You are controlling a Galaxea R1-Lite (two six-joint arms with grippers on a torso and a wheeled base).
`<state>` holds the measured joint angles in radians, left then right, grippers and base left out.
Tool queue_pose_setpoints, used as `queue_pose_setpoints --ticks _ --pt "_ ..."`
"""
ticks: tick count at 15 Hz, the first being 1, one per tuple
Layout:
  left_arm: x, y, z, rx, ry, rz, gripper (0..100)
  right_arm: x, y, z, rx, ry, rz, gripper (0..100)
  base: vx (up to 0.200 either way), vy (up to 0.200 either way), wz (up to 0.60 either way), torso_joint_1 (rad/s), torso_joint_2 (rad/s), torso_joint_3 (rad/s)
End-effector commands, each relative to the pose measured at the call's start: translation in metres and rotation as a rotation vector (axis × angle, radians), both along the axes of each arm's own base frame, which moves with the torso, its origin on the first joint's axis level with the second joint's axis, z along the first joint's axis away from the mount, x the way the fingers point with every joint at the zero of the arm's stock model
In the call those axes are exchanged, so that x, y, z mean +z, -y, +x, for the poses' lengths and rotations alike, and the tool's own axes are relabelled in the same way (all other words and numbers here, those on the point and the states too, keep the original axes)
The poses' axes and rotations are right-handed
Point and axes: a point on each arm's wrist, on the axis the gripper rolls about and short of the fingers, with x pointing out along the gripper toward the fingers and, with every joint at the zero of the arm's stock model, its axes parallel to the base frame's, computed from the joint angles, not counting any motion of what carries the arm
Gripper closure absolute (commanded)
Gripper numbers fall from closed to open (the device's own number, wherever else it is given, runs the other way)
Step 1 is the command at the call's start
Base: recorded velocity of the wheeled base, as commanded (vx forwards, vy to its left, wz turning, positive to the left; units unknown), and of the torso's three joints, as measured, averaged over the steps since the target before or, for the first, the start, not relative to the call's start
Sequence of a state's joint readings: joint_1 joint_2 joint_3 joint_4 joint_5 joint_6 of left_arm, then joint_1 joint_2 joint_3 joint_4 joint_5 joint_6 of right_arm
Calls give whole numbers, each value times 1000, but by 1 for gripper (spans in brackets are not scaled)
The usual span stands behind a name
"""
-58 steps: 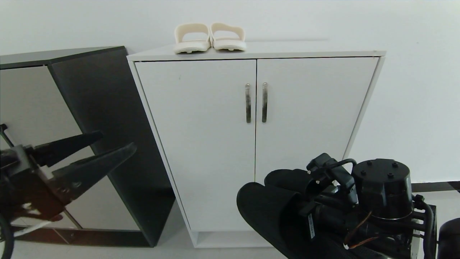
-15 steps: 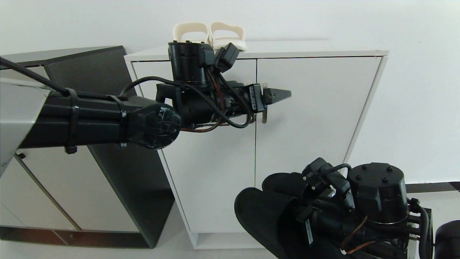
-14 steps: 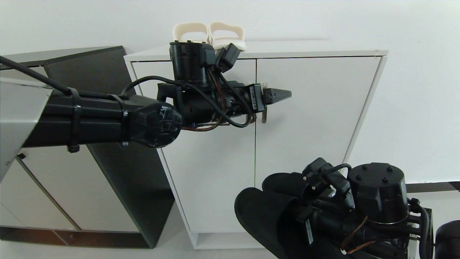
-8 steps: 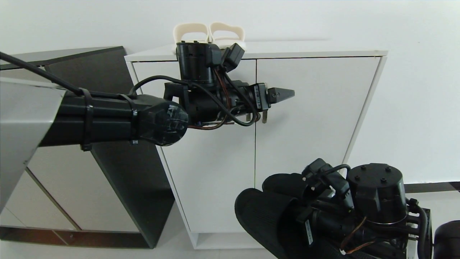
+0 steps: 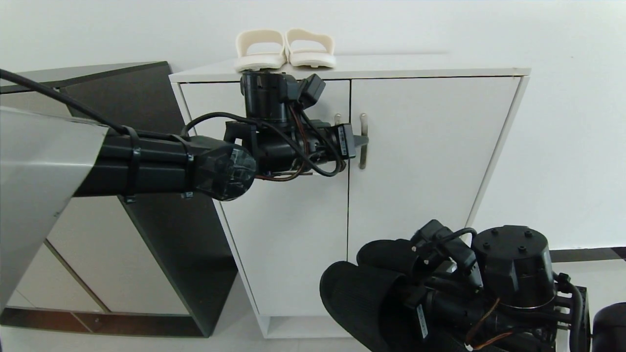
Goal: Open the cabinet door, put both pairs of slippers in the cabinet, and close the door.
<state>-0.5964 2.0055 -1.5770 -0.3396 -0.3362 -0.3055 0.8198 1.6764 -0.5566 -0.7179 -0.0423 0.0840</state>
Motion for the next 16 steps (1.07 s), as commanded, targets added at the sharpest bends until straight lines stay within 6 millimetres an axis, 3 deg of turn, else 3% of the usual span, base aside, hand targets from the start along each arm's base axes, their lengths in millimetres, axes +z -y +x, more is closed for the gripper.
queue_pose_setpoints --ticks 1,3,9,13,16 --pt "15 2 -31 -48 16 -11 100 3 3 -5 44 -8 18 100 0 0 0 0 0 0" --pt "20 10 -54 -57 38 -2 100 5 10 -14 131 -28 49 100 0 0 0 0 0 0" --pt "25 10 -92 -110 41 6 100 7 12 -22 175 -32 59 100 0 0 0 0 0 0" --pt "24 -2 -108 -81 80 -28 100 5 12 -23 187 -22 40 100 0 0 0 0 0 0" --pt "21 -8 -108 -65 90 -42 100 2 13 -24 199 -15 13 100 0 0 0 0 0 0"
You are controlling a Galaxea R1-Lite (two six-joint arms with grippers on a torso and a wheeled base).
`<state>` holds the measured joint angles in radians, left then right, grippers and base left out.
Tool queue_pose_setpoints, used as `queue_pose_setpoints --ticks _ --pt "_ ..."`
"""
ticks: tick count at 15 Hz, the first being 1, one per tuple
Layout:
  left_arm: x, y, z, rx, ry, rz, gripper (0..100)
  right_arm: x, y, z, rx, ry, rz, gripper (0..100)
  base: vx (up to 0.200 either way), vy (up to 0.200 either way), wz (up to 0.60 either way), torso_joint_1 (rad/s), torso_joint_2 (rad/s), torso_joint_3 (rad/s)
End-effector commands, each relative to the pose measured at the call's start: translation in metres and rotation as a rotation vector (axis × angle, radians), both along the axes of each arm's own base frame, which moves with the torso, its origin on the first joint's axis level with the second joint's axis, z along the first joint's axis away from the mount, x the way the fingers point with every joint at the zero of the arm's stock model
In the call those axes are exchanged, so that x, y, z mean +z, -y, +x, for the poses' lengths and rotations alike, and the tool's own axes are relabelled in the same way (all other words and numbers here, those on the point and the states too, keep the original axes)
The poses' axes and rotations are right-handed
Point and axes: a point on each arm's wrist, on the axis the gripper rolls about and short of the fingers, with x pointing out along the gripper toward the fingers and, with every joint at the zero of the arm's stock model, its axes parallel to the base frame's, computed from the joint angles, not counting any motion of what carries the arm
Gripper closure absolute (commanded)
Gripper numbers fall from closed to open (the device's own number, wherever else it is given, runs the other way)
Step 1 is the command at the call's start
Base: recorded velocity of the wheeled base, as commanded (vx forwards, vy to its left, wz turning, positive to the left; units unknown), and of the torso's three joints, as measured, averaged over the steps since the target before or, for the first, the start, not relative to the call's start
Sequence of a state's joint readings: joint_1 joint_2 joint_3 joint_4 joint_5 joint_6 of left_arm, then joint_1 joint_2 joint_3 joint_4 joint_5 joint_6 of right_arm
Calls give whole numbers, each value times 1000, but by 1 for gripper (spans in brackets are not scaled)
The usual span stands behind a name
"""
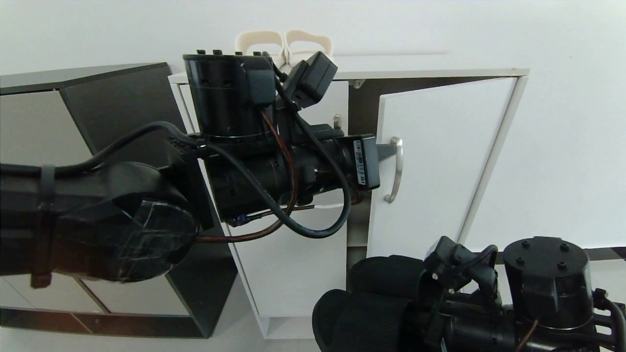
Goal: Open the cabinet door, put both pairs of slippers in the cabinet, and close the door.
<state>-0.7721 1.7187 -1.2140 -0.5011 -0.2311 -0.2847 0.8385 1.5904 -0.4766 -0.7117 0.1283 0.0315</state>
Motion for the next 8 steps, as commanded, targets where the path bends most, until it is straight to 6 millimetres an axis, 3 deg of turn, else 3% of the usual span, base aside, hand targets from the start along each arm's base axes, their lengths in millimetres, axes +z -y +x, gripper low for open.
queue_pose_setpoints --ticks 1,5,8 --pt "1 -9 1 23 8 -8 100 -2 1 -1 6 3 -12 100 0 0 0 0 0 0" --pt "-1 -34 26 126 4 -10 100 -8 3 -5 32 23 -57 100 0 0 0 0 0 0" --pt "-4 -38 35 147 0 -6 100 -8 1 -7 44 21 -57 100 0 0 0 0 0 0"
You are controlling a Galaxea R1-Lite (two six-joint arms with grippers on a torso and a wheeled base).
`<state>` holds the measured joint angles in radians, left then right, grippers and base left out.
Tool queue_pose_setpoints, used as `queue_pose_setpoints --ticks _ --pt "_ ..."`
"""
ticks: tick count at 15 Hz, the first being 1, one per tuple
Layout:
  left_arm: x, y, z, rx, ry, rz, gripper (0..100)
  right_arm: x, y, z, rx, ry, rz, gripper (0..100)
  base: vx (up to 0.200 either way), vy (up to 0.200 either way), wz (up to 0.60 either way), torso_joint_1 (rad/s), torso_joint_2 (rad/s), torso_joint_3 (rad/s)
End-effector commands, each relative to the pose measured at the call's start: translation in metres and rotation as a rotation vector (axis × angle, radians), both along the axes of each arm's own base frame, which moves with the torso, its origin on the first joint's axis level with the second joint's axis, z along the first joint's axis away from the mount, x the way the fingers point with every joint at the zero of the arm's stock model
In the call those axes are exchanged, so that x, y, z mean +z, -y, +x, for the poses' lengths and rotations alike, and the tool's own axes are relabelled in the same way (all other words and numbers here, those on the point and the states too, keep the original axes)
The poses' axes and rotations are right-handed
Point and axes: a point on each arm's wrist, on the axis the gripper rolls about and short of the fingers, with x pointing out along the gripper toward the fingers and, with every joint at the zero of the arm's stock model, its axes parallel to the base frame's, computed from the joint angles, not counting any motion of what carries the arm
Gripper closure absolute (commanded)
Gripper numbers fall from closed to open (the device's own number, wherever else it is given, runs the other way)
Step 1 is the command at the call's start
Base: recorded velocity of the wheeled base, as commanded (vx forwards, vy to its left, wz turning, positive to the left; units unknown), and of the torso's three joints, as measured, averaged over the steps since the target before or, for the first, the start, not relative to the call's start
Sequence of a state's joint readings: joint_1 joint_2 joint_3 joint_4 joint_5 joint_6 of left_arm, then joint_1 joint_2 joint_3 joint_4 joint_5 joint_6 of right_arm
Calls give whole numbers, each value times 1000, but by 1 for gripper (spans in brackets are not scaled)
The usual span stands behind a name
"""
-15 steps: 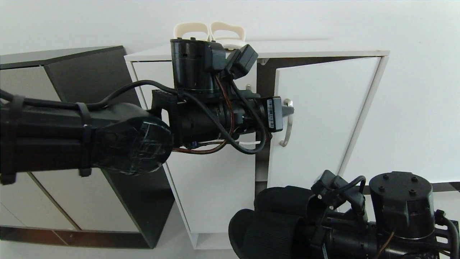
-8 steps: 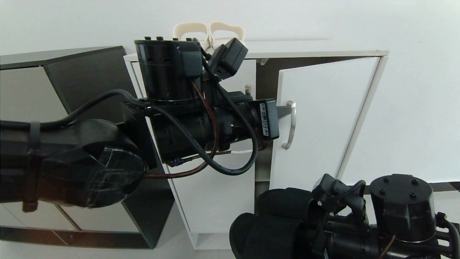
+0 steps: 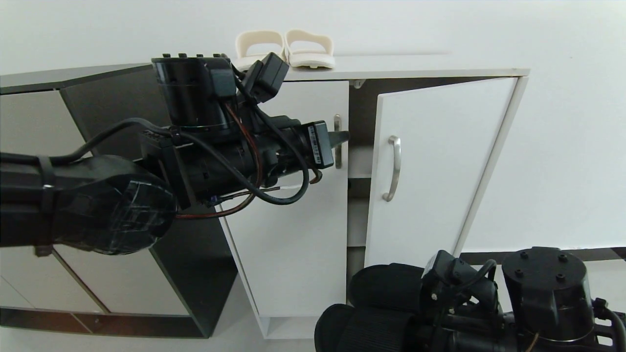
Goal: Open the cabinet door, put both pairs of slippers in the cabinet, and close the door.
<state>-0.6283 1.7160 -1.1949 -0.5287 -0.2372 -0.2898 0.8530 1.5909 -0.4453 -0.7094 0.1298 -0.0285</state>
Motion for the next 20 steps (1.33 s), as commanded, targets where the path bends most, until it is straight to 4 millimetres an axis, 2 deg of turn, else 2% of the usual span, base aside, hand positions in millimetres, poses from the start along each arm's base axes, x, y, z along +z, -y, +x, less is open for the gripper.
queue_pose_setpoints --ticks 1,4,10,11,15,18,20 --pt "-2 0 13 14 0 0 100 -1 -1 0 5 -2 -3 100 0 0 0 0 0 0" --pt "-6 16 36 14 -3 -11 100 -5 -2 -4 19 -11 -14 100 0 0 0 0 0 0" --pt "-13 28 51 14 -10 -11 100 -12 -2 -10 39 -32 -38 100 0 0 0 0 0 0" --pt "-13 30 49 8 -10 -11 100 -12 -2 -11 41 -34 -41 100 0 0 0 0 0 0" --pt "-11 41 36 -32 -5 -8 100 -16 -3 -17 64 -44 -52 100 -200 0 0 2 4 2" --pt "-12 63 -5 -145 -19 6 100 -16 -10 -27 114 -50 -51 100 -200 0 0 -5 4 4" --pt "-13 69 -16 -179 -19 12 100 -17 -10 -30 125 -51 -53 100 -200 0 0 5 2 2"
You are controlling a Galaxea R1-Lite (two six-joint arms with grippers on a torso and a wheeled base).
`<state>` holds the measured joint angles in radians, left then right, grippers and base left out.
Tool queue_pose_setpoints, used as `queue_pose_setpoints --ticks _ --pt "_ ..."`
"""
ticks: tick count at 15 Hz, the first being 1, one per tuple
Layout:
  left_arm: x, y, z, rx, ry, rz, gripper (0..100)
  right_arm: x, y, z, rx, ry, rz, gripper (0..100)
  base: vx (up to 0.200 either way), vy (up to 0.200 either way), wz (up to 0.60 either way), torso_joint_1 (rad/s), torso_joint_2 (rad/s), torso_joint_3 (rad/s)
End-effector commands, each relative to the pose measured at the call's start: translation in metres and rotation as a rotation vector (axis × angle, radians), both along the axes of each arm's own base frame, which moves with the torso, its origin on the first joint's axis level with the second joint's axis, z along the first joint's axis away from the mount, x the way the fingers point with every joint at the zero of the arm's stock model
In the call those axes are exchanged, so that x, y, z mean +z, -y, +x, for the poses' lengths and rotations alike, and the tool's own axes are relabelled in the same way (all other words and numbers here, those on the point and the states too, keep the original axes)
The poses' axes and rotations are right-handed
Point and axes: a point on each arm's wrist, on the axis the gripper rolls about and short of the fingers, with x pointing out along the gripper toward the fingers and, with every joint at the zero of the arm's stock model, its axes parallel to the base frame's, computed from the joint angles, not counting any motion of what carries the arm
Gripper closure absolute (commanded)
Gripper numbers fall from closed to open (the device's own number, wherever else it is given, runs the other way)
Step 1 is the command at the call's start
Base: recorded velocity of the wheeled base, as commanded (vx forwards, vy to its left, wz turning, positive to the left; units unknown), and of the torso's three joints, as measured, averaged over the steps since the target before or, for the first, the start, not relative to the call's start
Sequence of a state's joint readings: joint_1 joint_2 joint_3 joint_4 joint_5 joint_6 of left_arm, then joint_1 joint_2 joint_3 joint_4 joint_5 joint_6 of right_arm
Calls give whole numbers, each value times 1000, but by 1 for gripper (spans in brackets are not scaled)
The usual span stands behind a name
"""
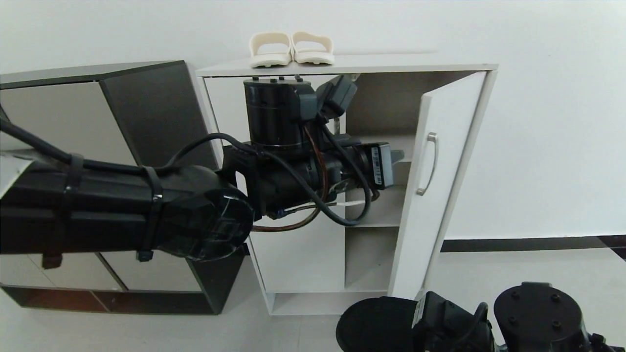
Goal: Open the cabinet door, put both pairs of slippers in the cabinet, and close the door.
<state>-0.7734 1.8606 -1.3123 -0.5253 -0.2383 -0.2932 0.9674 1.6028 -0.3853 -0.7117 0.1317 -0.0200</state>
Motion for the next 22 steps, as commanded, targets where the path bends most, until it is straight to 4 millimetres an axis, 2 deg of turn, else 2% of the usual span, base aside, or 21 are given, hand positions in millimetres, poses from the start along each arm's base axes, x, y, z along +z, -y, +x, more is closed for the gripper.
queue_pose_setpoints --ticks 1,3,5,6,8,10,11,12,13,15,16,18,21,22 --pt "3 3 -16 -34 2 -2 100 1 -2 -2 12 1 4 100 -200 0 0 7 2 2" --pt "2 0 -10 61 7 2 100 0 -8 5 -11 -16 14 100 -100 0 0 -1 4 4" --pt "11 -10 -10 170 49 -45 100 0 -15 25 -108 -47 37 100 0 0 0 0 0 0" --pt "20 -24 -14 265 69 -70 100 2 -21 43 -216 -37 51 100 0 0 0 0 0 0" --pt "43 -64 -38 432 124 -81 100 2 -41 74 -474 -19 92 100 0 0 0 0 0 0" --pt "45 -118 -80 695 159 61 100 3 -57 99 -664 27 127 100 0 0 0 0 0 0" --pt "34 -144 -107 786 130 112 100 7 -60 106 -712 57 138 100 0 0 0 0 0 0" --pt "26 -163 -123 829 114 140 100 8 -62 108 -738 72 141 100 0 0 0 0 0 0" --pt "-2 -215 -160 957 91 241 100 7 -64 111 -792 100 130 100 0 0 0 0 0 0" --pt "-40 -260 -213 1173 79 270 100 6 -65 114 -804 109 126 100 0 0 0 0 0 0" --pt "-61 -270 -233 1287 81 260 100 5 -63 113 -805 109 120 100 0 0 0 0 0 0" --pt "-107 -277 -265 1485 96 263 100 6 -62 113 -808 111 124 100 0 0 0 0 0 0" --pt "-175 -273 -285 1544 81 317 100 4 -61 112 -806 111 111 100 0 0 0 0 0 0" --pt "-178 -273 -284 1527 37 290 100 2 -61 111 -804 110 107 100 0 0 0 0 0 0"
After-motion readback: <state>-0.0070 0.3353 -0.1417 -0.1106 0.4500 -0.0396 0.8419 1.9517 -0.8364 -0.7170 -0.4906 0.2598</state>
